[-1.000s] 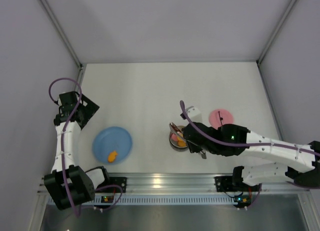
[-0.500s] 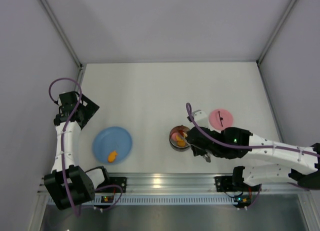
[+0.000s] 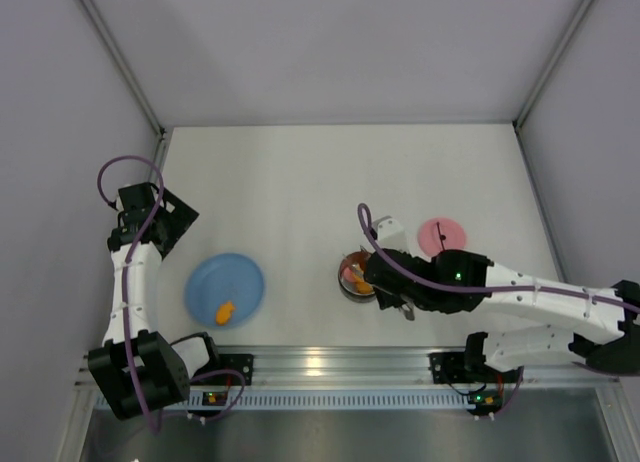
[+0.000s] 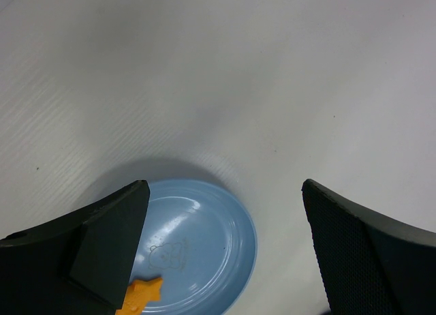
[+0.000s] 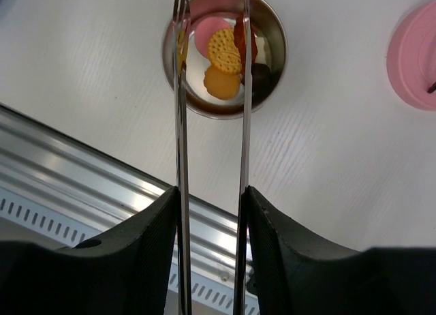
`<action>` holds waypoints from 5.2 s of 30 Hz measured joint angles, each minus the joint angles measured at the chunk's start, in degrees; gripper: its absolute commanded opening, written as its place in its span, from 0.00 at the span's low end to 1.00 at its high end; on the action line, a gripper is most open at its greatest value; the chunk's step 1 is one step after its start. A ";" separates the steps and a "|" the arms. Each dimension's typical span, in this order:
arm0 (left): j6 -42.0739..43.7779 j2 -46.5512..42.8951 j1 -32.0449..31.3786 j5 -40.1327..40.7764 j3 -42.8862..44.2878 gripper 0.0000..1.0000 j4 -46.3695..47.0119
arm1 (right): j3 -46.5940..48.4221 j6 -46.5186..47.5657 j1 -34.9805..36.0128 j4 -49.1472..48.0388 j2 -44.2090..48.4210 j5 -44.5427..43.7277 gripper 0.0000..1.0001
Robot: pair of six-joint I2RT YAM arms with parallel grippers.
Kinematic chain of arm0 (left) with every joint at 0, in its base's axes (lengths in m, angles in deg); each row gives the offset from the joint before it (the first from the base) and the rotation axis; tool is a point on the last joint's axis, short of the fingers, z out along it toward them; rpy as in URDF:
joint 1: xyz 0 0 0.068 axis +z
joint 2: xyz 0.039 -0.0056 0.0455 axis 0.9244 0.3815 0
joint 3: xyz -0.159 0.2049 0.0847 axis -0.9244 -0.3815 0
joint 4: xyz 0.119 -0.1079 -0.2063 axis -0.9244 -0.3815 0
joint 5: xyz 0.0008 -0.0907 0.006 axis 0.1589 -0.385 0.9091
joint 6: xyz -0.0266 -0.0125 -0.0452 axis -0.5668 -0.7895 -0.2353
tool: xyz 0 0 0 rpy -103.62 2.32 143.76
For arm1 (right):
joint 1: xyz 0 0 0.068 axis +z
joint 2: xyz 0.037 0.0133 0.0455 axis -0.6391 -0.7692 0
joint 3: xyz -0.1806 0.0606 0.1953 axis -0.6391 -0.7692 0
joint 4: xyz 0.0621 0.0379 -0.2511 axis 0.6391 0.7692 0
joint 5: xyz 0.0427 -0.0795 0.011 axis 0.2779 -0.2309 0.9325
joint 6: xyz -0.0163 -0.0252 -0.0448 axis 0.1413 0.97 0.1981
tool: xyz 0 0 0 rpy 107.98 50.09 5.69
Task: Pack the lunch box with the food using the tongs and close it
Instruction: Place the fake food in the packing box, then pick up the fake food from the plate.
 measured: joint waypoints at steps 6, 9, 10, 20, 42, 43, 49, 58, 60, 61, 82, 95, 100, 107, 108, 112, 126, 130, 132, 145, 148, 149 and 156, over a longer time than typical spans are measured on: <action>0.00 0.00 0.00 -0.02 0.00 0.99 0.04 | 7.96 4.79 0.00 -1.07 -6.47 0.59 0.42; 0.00 0.00 0.00 -0.02 0.00 0.99 0.17 | 12.35 8.09 0.00 -2.95 -10.27 2.25 0.42; -0.02 0.00 0.00 -0.02 0.00 0.99 0.24 | 13.51 8.94 0.00 -3.61 -11.47 2.80 0.41; 0.00 0.00 0.00 -0.02 0.00 0.99 0.35 | 25.75 17.29 0.79 -11.82 -28.15 11.96 0.41; 0.00 -0.02 0.00 -0.02 0.00 0.99 0.37 | 38.23 21.62 6.19 -17.40 -46.95 24.11 0.42; 0.00 0.00 0.00 -0.02 0.00 0.99 0.37 | 38.45 21.66 6.34 -17.31 -47.43 24.20 0.42; 0.00 0.00 0.00 -0.02 0.00 0.99 0.37 | 38.99 21.68 6.78 -17.20 -49.24 24.61 0.44; 0.00 0.00 0.00 -0.02 0.00 0.99 0.37 | 41.11 21.70 7.48 -16.83 -51.28 23.47 0.48; 0.00 -0.02 0.00 -0.13 -0.02 0.99 0.37 | 41.42 21.70 7.54 -16.61 -51.54 23.04 0.48; 0.00 0.00 0.00 -0.39 -0.02 0.99 0.37 | 41.53 21.70 7.54 -16.72 -51.67 22.82 0.48; 0.00 0.00 0.00 -1.55 -0.02 0.99 0.37 | 42.58 21.64 7.54 -16.13 -53.64 20.41 0.50; 0.00 0.00 0.00 -2.14 -0.02 0.99 0.37 | 42.47 21.16 7.54 -15.93 -53.64 18.82 0.50; 0.00 -0.02 0.00 -2.14 -0.13 0.99 0.46 | 41.94 21.11 7.54 -15.89 -53.64 18.47 0.50; 0.00 0.00 0.00 -2.29 -0.39 0.99 0.46 | 39.71 20.96 7.54 -15.43 -53.64 18.29 0.50; 0.00 0.00 0.00 -2.34 -0.39 0.99 0.46 | 39.71 20.96 7.54 -15.39 -53.64 18.29 0.50; 0.00 -0.02 0.00 -2.43 -0.39 0.99 0.46 | 39.69 20.94 7.54 -15.41 -53.64 18.27 0.50; -0.02 0.00 0.00 -2.54 -0.39 0.99 0.48 | 39.34 20.96 7.54 -14.97 -52.98 16.83 0.51; -0.02 0.00 0.00 -2.54 -0.39 0.99 0.50 | 39.32 20.96 7.54 -14.78 -52.33 16.20 0.52; 0.00 0.00 0.00 -2.56 -0.39 0.99 0.52 | 39.23 20.96 7.54 -14.75 -52.09 16.06 0.52; -0.02 0.00 0.00 -2.80 -0.39 0.99 0.59 | 39.78 21.16 7.54 -13.31 -51.76 16.33 0.52; -0.02 -0.02 0.00 -2.80 -0.39 0.99 0.59 | 41.38 21.20 7.54 -12.79 -51.95 16.57 0.49; -0.02 0.00 0.00 -2.80 -0.39 0.99 0.59 | 41.70 21.20 7.54 -12.79 -51.95 16.63 0.49; -0.02 0.00 0.00 -2.99 -0.39 0.99 0.61 | 42.27 21.20 7.54 -12.33 -52.13 16.76 0.46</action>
